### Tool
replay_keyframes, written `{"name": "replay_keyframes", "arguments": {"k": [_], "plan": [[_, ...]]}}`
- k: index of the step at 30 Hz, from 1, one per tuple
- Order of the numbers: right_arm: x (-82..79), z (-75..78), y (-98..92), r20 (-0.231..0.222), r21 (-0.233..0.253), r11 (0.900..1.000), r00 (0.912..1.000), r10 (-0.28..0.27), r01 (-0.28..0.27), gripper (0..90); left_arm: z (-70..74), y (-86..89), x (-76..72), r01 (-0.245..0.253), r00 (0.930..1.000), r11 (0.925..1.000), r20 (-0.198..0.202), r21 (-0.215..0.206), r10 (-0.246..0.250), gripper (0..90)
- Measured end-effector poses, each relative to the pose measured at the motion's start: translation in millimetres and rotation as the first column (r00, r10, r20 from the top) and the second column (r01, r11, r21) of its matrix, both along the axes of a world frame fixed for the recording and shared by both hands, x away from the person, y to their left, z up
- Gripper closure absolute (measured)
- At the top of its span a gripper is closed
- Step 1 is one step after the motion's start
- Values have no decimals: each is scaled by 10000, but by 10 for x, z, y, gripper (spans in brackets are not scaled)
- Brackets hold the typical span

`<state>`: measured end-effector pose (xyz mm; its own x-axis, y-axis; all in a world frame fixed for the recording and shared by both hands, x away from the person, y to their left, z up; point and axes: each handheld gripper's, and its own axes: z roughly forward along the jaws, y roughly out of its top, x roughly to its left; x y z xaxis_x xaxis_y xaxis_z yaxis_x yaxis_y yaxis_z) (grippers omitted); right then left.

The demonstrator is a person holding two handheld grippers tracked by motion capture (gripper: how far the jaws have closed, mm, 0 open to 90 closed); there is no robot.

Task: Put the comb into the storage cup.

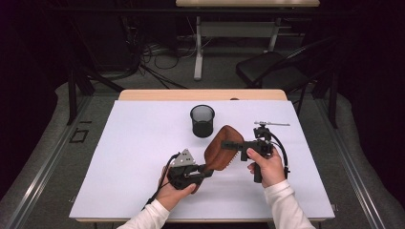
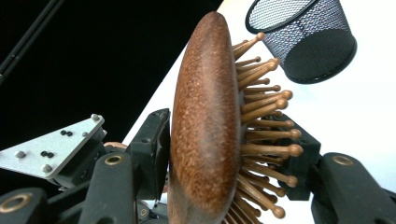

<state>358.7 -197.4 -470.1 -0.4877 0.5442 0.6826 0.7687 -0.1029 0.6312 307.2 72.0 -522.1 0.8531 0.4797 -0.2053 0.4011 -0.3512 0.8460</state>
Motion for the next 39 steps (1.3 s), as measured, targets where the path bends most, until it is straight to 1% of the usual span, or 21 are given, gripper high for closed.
{"name": "replay_keyframes", "arguments": {"k": [5,11,14,16,21,23,25,27,32,35,38,39], "plan": [[3,1,-5,-38,-76,10000,10000,5,-6,438,0,-2,0,9,10000,10000,-11,44,-9,731],[4,2,0,99,-232,9997,9999,118,-116,432,-2,5,8,51,10000,9999,77,103,-52,731],[3,2,-1,129,-268,9995,9998,153,-150,433,-5,3,7,42,10000,9999,58,101,-42,731],[0,1,-4,40,-217,9997,9999,119,-118,436,-4,2,6,54,10000,9999,68,105,-54,731],[-31,1,-4,146,-128,9999,9999,8,-6,445,-3,2,5,118,9999,9999,120,98,-120,731],[-31,3,-15,95,-48,10000,10000,16,-15,450,-3,-1,1,97,9999,9999,136,83,-98,731],[-25,-1,-29,-60,119,9999,10000,59,-58,457,-3,-2,1,113,9998,9999,158,114,-115,731],[-21,-4,-31,-92,166,9998,9999,61,-60,460,-4,-2,1,109,9998,9999,151,116,-111,731],[-17,-3,-33,-92,200,9997,9998,163,-161,467,-10,-2,3,155,9998,9998,159,144,-157,731],[-10,-5,-38,-167,243,9994,9996,244,-239,471,-11,-6,0,145,9998,9997,149,171,-147,731],[-17,-3,-39,-293,287,9995,9994,159,-150,475,-11,-5,1,156,9998,9998,153,153,-158,730],[-23,-2,-36,-252,288,9995,9996,127,-119,477,-12,-5,1,168,9997,9997,159,157,-170,730]]}}
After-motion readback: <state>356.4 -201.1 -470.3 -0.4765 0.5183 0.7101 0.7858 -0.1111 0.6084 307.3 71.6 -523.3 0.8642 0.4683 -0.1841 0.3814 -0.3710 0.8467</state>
